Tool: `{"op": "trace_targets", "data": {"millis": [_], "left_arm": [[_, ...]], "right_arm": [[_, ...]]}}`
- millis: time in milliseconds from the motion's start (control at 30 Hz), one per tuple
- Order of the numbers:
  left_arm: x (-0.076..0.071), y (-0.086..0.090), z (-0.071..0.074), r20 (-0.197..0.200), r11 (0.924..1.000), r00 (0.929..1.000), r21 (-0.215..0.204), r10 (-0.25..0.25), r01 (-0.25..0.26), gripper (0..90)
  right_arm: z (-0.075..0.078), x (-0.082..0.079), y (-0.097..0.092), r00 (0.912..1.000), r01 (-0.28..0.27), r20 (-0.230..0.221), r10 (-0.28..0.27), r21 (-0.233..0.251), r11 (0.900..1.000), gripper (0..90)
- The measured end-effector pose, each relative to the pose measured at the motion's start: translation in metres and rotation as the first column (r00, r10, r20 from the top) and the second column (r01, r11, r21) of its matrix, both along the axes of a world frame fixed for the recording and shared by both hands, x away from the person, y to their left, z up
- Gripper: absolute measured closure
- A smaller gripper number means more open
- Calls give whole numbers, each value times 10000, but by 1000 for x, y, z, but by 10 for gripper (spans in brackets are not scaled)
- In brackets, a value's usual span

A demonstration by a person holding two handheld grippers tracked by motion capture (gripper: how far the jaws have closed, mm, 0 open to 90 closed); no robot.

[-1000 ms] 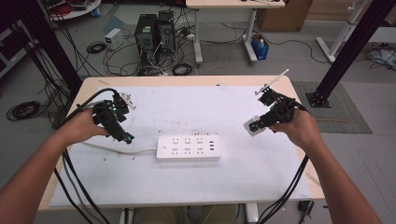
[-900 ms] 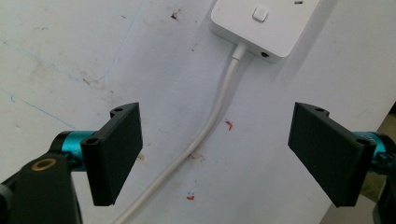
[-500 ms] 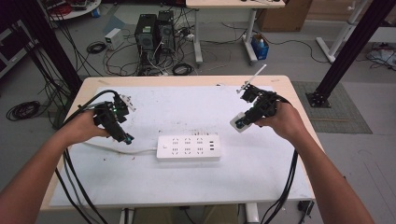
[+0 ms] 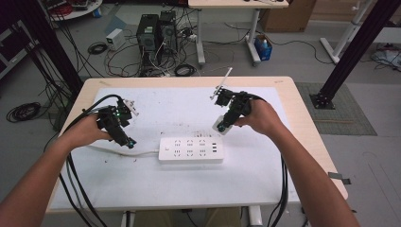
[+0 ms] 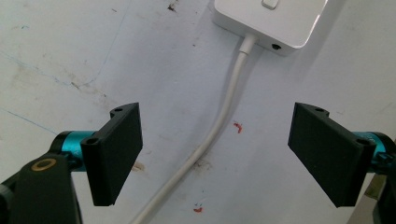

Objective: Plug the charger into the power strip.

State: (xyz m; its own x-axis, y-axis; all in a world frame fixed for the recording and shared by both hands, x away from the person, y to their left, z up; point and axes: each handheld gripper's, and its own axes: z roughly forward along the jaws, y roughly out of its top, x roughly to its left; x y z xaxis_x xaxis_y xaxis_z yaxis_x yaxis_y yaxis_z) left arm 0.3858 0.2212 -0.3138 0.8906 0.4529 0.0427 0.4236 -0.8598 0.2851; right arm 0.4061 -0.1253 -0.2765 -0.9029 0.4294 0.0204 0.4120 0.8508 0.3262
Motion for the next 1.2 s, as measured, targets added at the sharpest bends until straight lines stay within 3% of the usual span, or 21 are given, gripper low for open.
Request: {"op": "trace_targets", "data": {"millis": [200, 333, 500, 733, 767, 800, 833, 900, 967, 1000, 1100, 1200], "left_arm": [[-1, 1, -2, 116, 9999, 9999, -35, -106, 107, 179], [-2, 2, -5, 129, 9998, 9999, -179, -64, 67, 179], [-2, 4, -13, 1, 9998, 10000, -179, -76, 76, 179], [-2, 6, -17, -95, 9998, 9999, -185, -103, 101, 179], [-3, 5, -16, -91, 9996, 9998, -178, -198, 197, 179], [-3, 4, -17, -62, 9995, 9998, -265, -180, 178, 179], [-4, 4, -17, -44, 9995, 9999, -281, -152, 151, 179], [-3, 4, -17, -71, 9995, 9998, -257, -193, 192, 179], [-2, 5, -18, -96, 9996, 9997, -178, -208, 207, 179], [-2, 4, -19, -97, 9995, 9998, -262, -157, 155, 179], [-2, 5, -19, -156, 9996, 9996, -172, -235, 232, 179], [-2, 4, -20, -183, 9995, 9995, -171, -262, 259, 179]], "right_arm": [[-21, 1, 28, 9982, -599, 23, 602, -646, 9961, 625], [-29, 2, 43, 9946, -1023, 70, 1032, -785, 9916, 626], [-41, 0, 56, 9863, -1593, 205, 1637, -1391, 9774, 626], [-60, -3, 70, 9645, -2499, 290, 2623, -2194, 9431, 626], [-62, -3, 71, 9636, -2536, 273, 2660, -2217, 9415, 627], [-64, -2, 72, 9555, -2824, 198, 2942, -2257, 9324, 626], [-66, -4, 73, 9559, -2817, 168, 2934, -2314, 9312, 627], [-66, -5, 76, 9459, -3097, 223, 3237, -2358, 9211, 627], [-68, -6, 79, 9330, -3361, 355, 3582, -2707, 9021, 627], [-70, -6, 81, 9224, -3588, 344, 3846, -2919, 8866, 628], [-71, -3, 86, 9238, -3609, 150, 3825, -2988, 8834, 629], [-71, 0, 92, 9236, -3662, -142, 3831, -3285, 8706, 630]]}}
